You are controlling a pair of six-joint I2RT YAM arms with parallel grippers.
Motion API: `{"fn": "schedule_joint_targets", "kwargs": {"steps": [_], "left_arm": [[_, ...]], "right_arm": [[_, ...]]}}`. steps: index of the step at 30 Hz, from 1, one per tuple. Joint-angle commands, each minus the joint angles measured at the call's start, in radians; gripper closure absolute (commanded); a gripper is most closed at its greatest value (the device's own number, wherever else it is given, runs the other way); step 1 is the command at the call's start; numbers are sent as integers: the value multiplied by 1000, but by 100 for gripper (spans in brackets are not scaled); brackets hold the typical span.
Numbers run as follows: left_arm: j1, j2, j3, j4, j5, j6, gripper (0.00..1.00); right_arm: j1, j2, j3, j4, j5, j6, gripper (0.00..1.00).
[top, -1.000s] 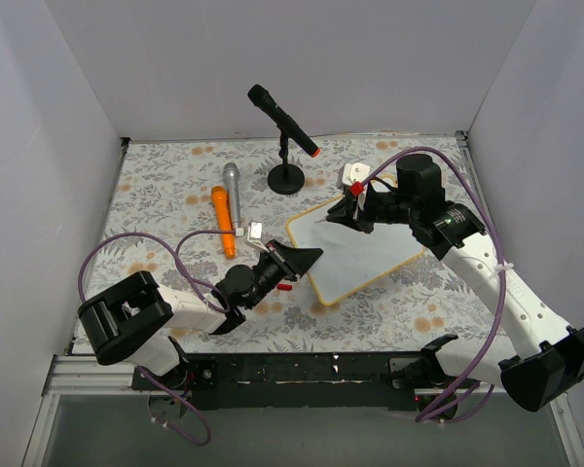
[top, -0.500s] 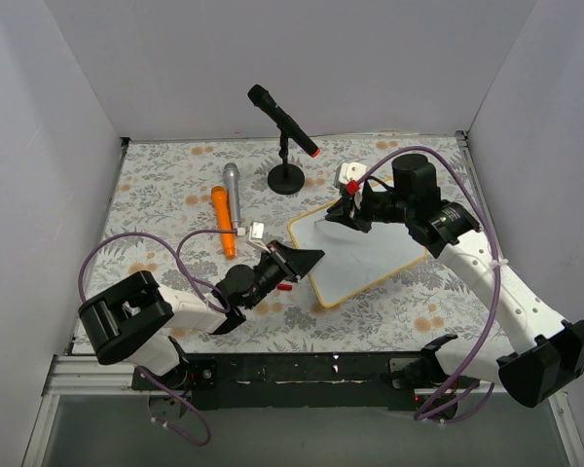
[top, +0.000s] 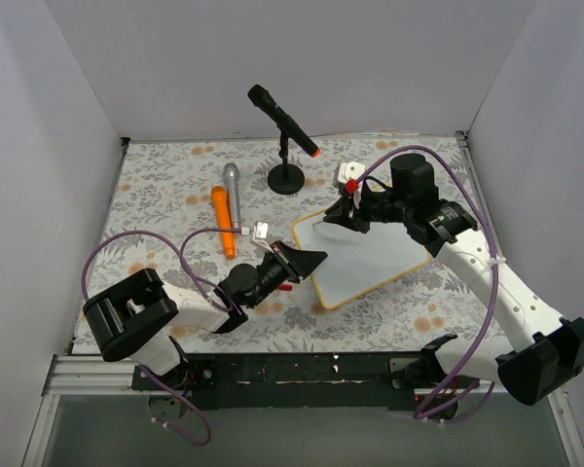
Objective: Write a sentence on the whiteboard
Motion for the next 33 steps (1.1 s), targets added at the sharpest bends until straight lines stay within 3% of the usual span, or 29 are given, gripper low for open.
{"fn": "schedule_joint_targets", "kwargs": {"steps": [1, 24, 33], "left_arm": [[-5, -25, 51, 376, 3, -14, 100], [-4, -33, 64, 363, 19, 6, 100], [-5, -43, 47, 365, 9, 12, 100]], "right_arm": [[5, 0, -12, 47, -16, 7, 99], [6, 9, -47, 42, -88, 10, 99], [5, -33, -81, 28, -33, -7, 99]]}}
